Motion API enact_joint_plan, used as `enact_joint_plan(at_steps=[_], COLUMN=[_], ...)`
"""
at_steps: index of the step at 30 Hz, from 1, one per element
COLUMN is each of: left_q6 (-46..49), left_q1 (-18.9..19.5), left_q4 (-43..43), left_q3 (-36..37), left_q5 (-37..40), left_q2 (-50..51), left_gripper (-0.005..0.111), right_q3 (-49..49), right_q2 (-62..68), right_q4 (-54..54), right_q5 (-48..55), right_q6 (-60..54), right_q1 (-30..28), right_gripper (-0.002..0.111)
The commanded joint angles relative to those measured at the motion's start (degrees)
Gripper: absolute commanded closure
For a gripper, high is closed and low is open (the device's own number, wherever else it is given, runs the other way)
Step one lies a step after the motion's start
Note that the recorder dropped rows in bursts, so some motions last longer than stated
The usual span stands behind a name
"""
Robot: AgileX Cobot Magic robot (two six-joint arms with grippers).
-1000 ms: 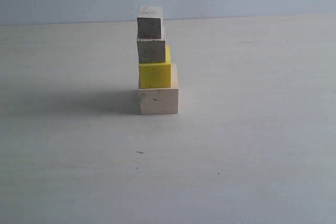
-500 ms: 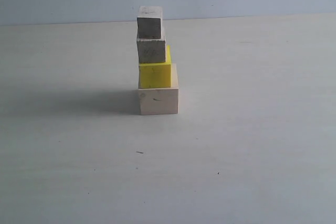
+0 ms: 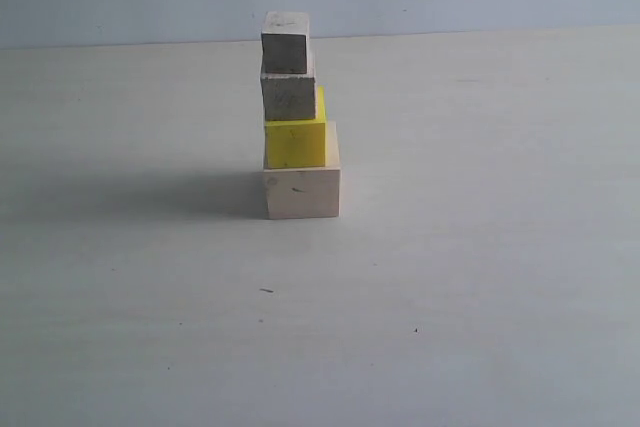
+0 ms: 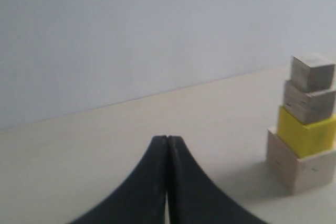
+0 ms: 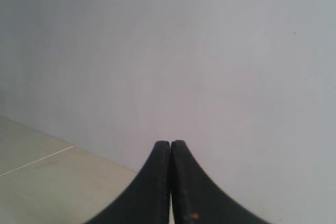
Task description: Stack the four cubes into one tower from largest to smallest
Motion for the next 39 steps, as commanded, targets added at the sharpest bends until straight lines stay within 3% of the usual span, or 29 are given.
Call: enact_joint_plan(at_steps=[1,5,8,14,20,24,33,39], left_q6=[0.0,0.0,-1.08,-11.8,-12.46,-12.31,-2.99,1.53], left_q1=[10.27,19.1,21.13,20.85,20.61,18.24,15.5,13.82], left_q4=[0.31,0.31,-0.29,-3.96,-12.44,-16.27,-16.16,-15.65], left_q3=[-0.4,-0.4,-0.4,3.1,13.54,18.73,27.92,27.96], left_q5=[-0.25,-0.25,-0.13,0.0,-1.15,-3.06,-5.53,-4.84], left_q2=[-5.31,-10.41,-13.28,-18.07,-19.07,-19.07,-19.07,-19.07], left_gripper=[0.107,0.107,0.107,0.107,0.107,0.107,0.107,0.107], right_q3=[0.25,0.25,0.25,0.25,0.25,0.25,0.25,0.25], right_q2=[-0.08,-0.08,-0.08,-0.08,-0.08,-0.08,-0.08,-0.08], right_q4=[-0.3,-0.3,-0.3,-0.3,-0.3,-0.3,-0.3,-0.3], right_q5=[0.06,0.06,0.06,0.06,0.06,0.06,0.06,0.06], right_q6=[0.32,0.32,0.32,0.32,0.32,0.32,0.32,0.32], right_q1=[0.26,0.26,0.26,0.26,0.26,0.26,0.26,0.26], right_gripper=[0.108,0.108,0.108,0.108,0.108,0.108,0.108,0.108])
